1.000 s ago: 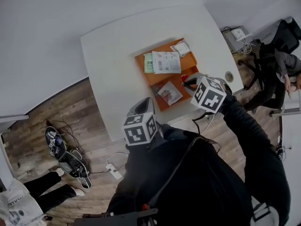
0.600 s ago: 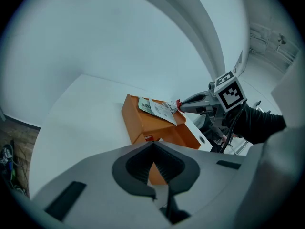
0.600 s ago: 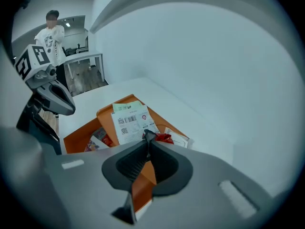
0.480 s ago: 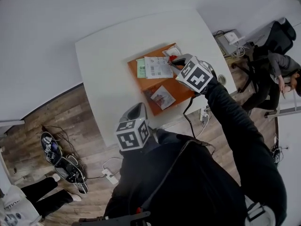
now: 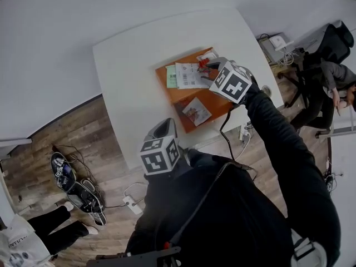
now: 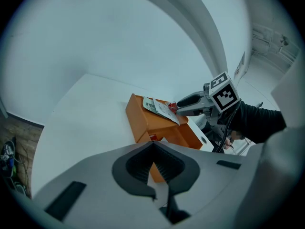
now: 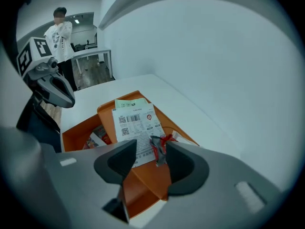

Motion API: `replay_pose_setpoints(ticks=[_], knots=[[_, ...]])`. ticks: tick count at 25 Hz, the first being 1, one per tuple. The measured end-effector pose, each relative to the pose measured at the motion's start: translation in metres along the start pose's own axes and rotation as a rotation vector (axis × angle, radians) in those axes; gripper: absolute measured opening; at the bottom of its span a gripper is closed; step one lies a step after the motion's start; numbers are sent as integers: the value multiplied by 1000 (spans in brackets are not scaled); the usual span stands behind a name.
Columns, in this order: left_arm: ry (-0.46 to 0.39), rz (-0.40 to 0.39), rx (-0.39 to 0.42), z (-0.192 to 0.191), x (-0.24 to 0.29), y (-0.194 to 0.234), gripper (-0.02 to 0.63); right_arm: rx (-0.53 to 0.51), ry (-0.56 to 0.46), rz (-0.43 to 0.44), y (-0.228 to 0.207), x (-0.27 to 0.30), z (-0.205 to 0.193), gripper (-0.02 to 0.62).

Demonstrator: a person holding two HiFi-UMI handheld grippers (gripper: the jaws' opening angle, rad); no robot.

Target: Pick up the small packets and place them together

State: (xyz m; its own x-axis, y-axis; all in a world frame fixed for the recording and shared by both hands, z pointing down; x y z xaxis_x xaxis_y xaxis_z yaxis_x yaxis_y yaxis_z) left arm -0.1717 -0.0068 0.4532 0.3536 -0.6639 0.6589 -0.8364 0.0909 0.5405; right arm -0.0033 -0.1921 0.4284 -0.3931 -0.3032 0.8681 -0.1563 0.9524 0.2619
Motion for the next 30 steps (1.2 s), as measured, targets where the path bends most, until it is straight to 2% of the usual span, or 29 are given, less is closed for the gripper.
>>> replay_pose_setpoints(ticks=[1,9,12,17,24,27,30], knots=[[0,0,0,0,0,0,-2,-4,-2,15,0,-1,0,175],[6,-10,2,-1,3,-3,-2,-69,-122,-10,20,-46,16,175],[6,-13,6,-2,2,-5,-2,-78,-150,55,46,-53,19,175],[10,-15,14,-2,2,-8,-2,-157,-67,199,93,-21,6,175],[8,0,2,-6,-2,-5,-2,-163,17,312,122,27,-6,175],[4,5,-4,-7,-3,-2,-2,-195,56,334,131,41,-10,175],[-3,11,-12,-7,-5,-1,-2,-229,87,320,136,53,-12,173]])
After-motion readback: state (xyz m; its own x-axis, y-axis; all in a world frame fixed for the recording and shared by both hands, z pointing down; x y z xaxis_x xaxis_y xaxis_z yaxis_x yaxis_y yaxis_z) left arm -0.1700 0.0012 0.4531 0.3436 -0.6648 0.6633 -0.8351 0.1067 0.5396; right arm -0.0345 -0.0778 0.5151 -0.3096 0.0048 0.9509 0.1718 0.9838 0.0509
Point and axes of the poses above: the fingertips, and each gripper's own axes: x forward along the fingers, y to its left, z out of its top, the point moved 8 cm from there along -x, backward along the fingers, and after that the axes turned 8 degrees about -x, right-handed, at the moved point
